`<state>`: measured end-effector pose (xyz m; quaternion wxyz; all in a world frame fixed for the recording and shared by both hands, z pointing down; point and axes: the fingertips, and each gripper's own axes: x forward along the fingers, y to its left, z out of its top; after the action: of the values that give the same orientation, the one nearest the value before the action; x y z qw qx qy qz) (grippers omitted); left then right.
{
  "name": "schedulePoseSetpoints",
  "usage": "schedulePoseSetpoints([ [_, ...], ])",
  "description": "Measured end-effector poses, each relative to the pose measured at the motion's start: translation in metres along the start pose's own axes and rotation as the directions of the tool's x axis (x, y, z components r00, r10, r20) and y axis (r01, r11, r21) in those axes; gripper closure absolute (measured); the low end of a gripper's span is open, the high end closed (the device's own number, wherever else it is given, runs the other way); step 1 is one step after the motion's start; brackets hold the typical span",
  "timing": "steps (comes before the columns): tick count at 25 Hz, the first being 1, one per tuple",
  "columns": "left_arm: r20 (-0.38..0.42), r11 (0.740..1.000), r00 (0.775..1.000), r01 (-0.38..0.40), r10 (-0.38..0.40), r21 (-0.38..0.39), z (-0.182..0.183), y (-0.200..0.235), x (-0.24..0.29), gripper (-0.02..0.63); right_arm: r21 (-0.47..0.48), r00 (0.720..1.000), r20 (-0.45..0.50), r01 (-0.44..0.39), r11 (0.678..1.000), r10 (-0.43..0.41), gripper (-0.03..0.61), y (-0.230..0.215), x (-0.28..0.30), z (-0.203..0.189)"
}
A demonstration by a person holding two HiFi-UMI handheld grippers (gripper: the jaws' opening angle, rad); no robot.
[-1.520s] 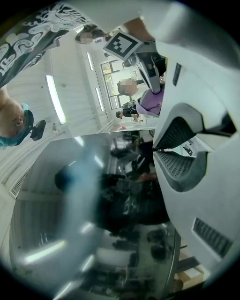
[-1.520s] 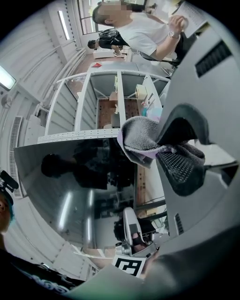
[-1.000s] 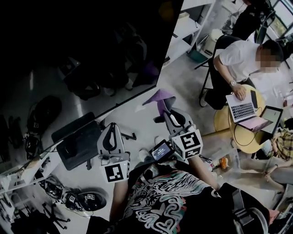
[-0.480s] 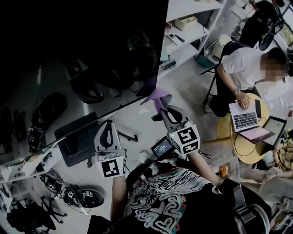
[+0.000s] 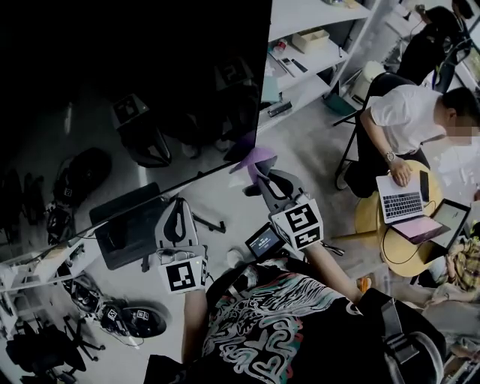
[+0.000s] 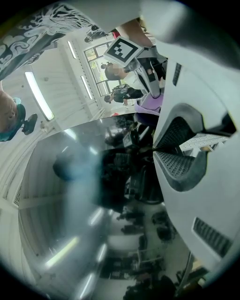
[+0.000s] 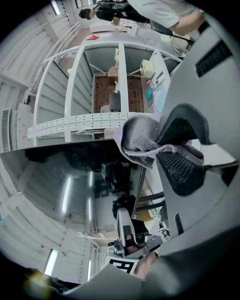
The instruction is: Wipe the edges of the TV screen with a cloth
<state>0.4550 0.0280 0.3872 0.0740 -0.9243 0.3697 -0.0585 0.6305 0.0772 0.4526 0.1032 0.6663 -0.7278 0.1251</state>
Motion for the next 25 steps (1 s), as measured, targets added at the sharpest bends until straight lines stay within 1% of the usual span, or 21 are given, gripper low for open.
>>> schedulePoseSetpoints([
  [10,-0.019,0.999,0.999,-0.038,0.038,0.001,-0.003,0.003,0.002,0.588,-0.022,0.998,0.012,-0.064,0.998,0.065,0.509,0.001,0.016,0.016],
  [17,-0.044,0.999,0.998,-0.052,0.052,-0.004,-0.015,0.005,0.006,0.588,-0.04,0.997,0.005,-0.081,0.996,0.081,0.508,-0.003,0.023,0.012],
  [25,-0.034,0.998,0.998,-0.056,0.055,-0.013,-0.016,0.005,0.011,0.588,-0.027,0.995,0.016,-0.099,0.995,0.1,0.508,-0.001,0.026,0.014],
])
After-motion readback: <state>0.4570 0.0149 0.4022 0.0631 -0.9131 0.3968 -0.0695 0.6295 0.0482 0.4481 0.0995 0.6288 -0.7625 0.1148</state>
